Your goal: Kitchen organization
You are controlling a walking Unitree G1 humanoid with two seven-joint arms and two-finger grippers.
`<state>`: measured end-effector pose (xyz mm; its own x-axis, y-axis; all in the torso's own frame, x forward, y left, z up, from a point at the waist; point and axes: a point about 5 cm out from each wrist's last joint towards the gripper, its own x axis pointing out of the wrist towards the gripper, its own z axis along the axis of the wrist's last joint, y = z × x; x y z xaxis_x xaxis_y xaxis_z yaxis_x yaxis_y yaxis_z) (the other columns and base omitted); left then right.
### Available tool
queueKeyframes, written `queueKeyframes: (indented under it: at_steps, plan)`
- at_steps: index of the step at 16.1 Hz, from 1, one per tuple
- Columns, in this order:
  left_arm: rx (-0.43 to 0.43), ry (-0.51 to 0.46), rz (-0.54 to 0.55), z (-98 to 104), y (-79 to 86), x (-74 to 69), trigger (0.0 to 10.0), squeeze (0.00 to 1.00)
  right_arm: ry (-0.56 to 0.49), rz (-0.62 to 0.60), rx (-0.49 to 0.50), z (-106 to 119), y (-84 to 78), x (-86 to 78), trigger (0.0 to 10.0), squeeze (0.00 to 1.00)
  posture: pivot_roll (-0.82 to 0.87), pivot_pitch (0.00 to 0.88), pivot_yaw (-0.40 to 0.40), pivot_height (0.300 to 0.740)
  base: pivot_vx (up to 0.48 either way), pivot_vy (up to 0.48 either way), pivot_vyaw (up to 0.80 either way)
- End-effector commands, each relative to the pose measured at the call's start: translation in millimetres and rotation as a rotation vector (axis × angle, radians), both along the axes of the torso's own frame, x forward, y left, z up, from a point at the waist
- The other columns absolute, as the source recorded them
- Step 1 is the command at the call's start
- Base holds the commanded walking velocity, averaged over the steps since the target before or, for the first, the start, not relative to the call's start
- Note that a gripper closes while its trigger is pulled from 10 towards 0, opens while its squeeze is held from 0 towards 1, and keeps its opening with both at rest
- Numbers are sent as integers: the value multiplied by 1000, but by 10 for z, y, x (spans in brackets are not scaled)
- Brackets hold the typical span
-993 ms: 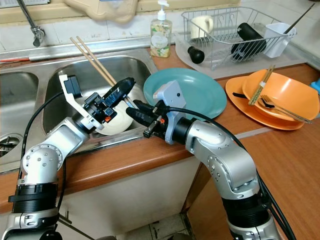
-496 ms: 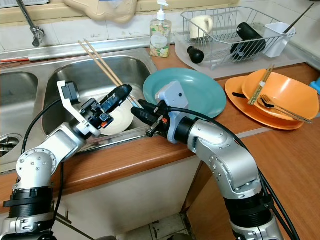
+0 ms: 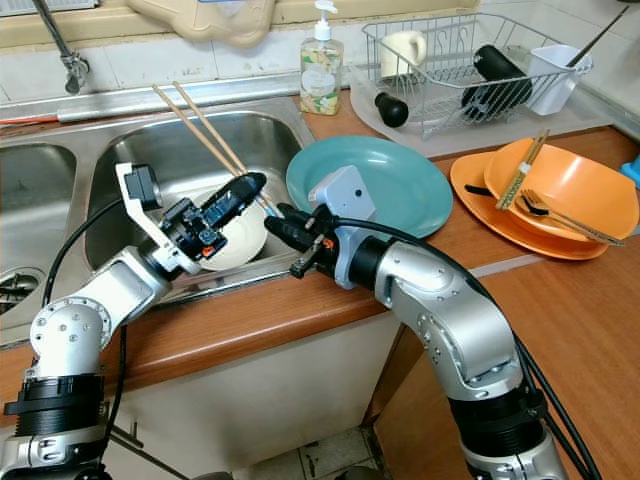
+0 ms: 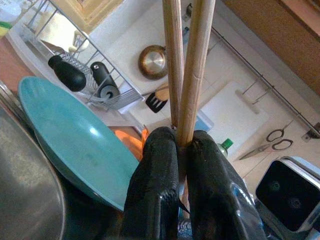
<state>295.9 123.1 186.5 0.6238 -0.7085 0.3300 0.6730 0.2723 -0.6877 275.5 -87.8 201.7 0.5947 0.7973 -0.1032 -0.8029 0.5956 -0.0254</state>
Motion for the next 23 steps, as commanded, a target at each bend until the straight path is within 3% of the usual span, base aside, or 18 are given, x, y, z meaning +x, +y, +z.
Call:
queueKeyframes:
  at_steps: [1, 2, 3, 4, 5, 7, 8, 11, 14, 16, 17, 18, 19, 20, 23]
  plan:
    - [21, -13, -6, 24, -18, -16, 0, 0, -10, -3, -28, -15, 7, -11, 5922, 0, -138, 0, 51, 740, 0, 0, 0]
    - [25, -14, -4, 25, -15, -13, 0, 0, -21, -11, -43, -15, 7, -1, 10000, 0, -139, 0, 51, 740, 0, 0, 0]
    - [26, -16, 5, 31, -6, -5, 0, 0, -4, -11, -31, -20, 10, 5, 10000, 0, -139, 0, 51, 740, 0, 0, 0]
    - [26, -19, 13, 43, -1, 5, 0, 0, 15, -10, -8, -14, 10, 8, 10000, 286, -139, 0, 51, 740, 0, 0, 0]
    - [26, -24, 24, 69, 13, 30, 0, 0, 16, -13, 4, 4, 9, 17, 10000, 1000, -140, 0, 55, 740, 0, 0, 0]
    - [57, -28, 57, 85, 45, 80, 0, 0, -25, -58, -29, 24, -14, 53, 10000, 1000, -138, 0, 58, 740, 0, 0, 0]
    - [69, -17, 83, 83, 76, 119, 0, 0, -23, -70, -32, 19, -18, 66, 10000, 0, -138, 0, 60, 740, 0, 0, 0]
    - [114, 129, 354, 12, 392, 413, 0, 0, -22, -71, -44, 30, -43, 39, 10000, 0, -145, 0, 68, 740, 0, 0, 0]
    - [181, 222, 500, -80, 572, 546, 0, 0, -18, -55, -57, 35, -32, 16, 10000, 0, -149, 0, 68, 740, 0, 0, 0]
    - [290, 322, 628, -213, 684, 635, 0, 0, -16, -43, -69, 29, -24, 9, 10000, 0, -147, 0, 66, 740, 0, 0, 0]
    - [344, 424, 713, -331, 768, 674, 7333, 0, -13, -39, -69, 26, -17, 8, 10000, 0, -148, 0, 66, 740, 0, 0, 0]
    - [384, 516, 768, -432, 821, 699, 10000, 0, -12, -37, -71, 25, -9, 6, 10000, 0, -148, 0, 64, 740, 0, 0, 0]
    - [413, 577, 798, -506, 843, 710, 10000, 0, -11, -35, -76, 24, -4, 6, 10000, 0, -147, 0, 63, 740, 0, 0, 0]
    - [435, 600, 800, -550, 842, 714, 10000, 1000, -10, -32, -82, 19, -1, 5, 10000, 0, -145, 0, 63, 740, 0, 0, 0]
    - [480, 645, 779, -625, 792, 732, 10000, 1000, 7, -23, -91, -4, 8, -2, 10000, 0, -143, 0, 64, 740, 0, 0, 0]
